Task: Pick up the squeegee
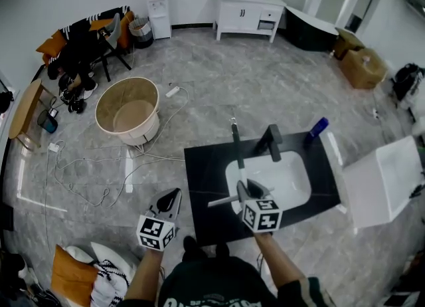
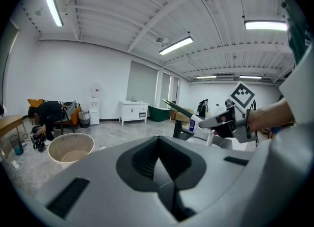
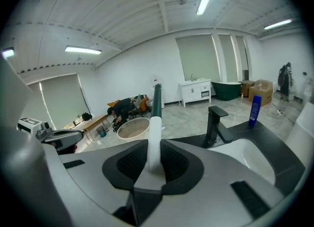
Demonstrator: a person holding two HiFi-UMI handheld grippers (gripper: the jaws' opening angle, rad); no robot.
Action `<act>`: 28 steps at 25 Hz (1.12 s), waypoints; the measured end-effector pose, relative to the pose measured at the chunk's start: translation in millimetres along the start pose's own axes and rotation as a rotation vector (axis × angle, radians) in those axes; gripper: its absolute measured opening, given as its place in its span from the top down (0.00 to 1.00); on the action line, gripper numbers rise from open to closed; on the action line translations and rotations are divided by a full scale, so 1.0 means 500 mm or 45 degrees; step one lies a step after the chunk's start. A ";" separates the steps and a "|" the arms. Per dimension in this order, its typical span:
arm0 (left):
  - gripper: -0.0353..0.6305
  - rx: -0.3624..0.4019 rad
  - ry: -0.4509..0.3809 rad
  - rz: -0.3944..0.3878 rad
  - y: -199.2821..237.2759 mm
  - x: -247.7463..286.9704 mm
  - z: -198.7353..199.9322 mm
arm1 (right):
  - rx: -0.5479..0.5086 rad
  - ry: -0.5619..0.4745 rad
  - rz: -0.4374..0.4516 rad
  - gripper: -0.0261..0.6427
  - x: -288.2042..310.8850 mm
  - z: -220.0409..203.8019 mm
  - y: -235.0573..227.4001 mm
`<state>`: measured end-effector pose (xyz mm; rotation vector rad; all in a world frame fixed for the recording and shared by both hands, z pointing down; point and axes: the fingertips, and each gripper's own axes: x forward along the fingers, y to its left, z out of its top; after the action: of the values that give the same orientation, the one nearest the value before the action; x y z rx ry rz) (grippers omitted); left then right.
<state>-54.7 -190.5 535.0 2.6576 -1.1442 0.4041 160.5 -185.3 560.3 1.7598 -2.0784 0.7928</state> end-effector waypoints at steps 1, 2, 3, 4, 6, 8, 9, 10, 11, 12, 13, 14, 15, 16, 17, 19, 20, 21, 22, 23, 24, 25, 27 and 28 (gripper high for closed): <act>0.95 0.003 -0.002 0.001 0.000 0.000 0.002 | -0.003 -0.008 0.001 0.85 -0.010 0.002 -0.001; 0.95 0.005 -0.004 0.001 -0.001 0.000 0.004 | -0.004 -0.015 0.000 0.85 -0.019 0.003 -0.002; 0.95 0.007 -0.007 0.001 -0.001 0.001 0.006 | -0.005 -0.020 -0.001 0.85 -0.027 0.004 -0.003; 0.95 0.009 -0.011 0.001 -0.002 0.001 0.008 | -0.008 -0.024 -0.004 0.85 -0.033 0.004 -0.005; 0.95 0.012 -0.016 0.001 -0.004 0.002 0.011 | -0.022 -0.029 -0.005 0.85 -0.044 0.001 -0.006; 0.95 0.014 -0.021 0.004 -0.006 0.003 0.014 | -0.030 -0.031 -0.003 0.85 -0.052 -0.005 -0.006; 0.95 0.014 -0.022 0.006 -0.007 0.003 0.015 | -0.032 -0.031 -0.003 0.85 -0.055 -0.009 -0.007; 0.95 0.015 -0.023 0.007 -0.008 0.002 0.015 | -0.034 -0.031 -0.001 0.85 -0.058 -0.013 -0.008; 0.95 0.016 -0.024 0.008 -0.008 0.002 0.016 | -0.037 -0.034 0.000 0.85 -0.060 -0.017 -0.008; 0.95 0.017 -0.025 0.008 -0.009 0.001 0.016 | -0.040 -0.037 0.002 0.85 -0.061 -0.021 -0.009; 0.95 0.017 -0.026 0.009 -0.009 0.000 0.017 | -0.041 -0.040 0.003 0.85 -0.063 -0.024 -0.009; 0.95 0.017 -0.026 0.009 -0.010 -0.001 0.017 | -0.042 -0.042 0.002 0.85 -0.065 -0.025 -0.009; 0.95 0.018 -0.025 0.009 -0.010 -0.002 0.017 | -0.042 -0.044 0.000 0.85 -0.066 -0.026 -0.008; 0.95 0.019 -0.025 0.009 -0.011 -0.003 0.016 | -0.043 -0.045 -0.002 0.85 -0.068 -0.028 -0.008; 0.95 0.019 -0.025 0.008 -0.012 -0.004 0.015 | -0.045 -0.044 -0.002 0.85 -0.069 -0.030 -0.007; 0.95 0.018 -0.024 0.007 -0.015 -0.006 0.014 | -0.053 -0.041 0.004 0.85 -0.068 -0.035 -0.005; 0.95 0.018 -0.024 0.006 -0.016 -0.006 0.015 | -0.056 -0.042 0.008 0.85 -0.067 -0.037 -0.004; 0.95 0.017 -0.024 0.005 -0.017 -0.007 0.016 | -0.059 -0.044 0.010 0.85 -0.067 -0.038 -0.003; 0.95 0.017 -0.025 0.004 -0.017 -0.008 0.017 | -0.061 -0.046 0.011 0.85 -0.069 -0.038 -0.002; 0.95 0.017 -0.024 0.004 -0.018 -0.009 0.017 | -0.060 -0.048 0.012 0.85 -0.070 -0.037 0.000; 0.95 0.017 -0.024 0.003 -0.019 -0.011 0.017 | -0.060 -0.050 0.014 0.85 -0.071 -0.037 0.002; 0.95 0.016 -0.023 0.002 -0.019 -0.012 0.016 | -0.061 -0.053 0.016 0.85 -0.072 -0.036 0.004; 0.95 0.016 -0.021 0.000 -0.020 -0.012 0.014 | -0.065 -0.055 0.014 0.85 -0.074 -0.036 0.006; 0.95 0.016 -0.020 -0.001 -0.021 -0.012 0.013 | -0.066 -0.056 0.014 0.85 -0.074 -0.036 0.006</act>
<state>-50.1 -181.5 526.1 2.6771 -1.1487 0.3922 162.7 -144.7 553.4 1.7551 -2.1185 0.7030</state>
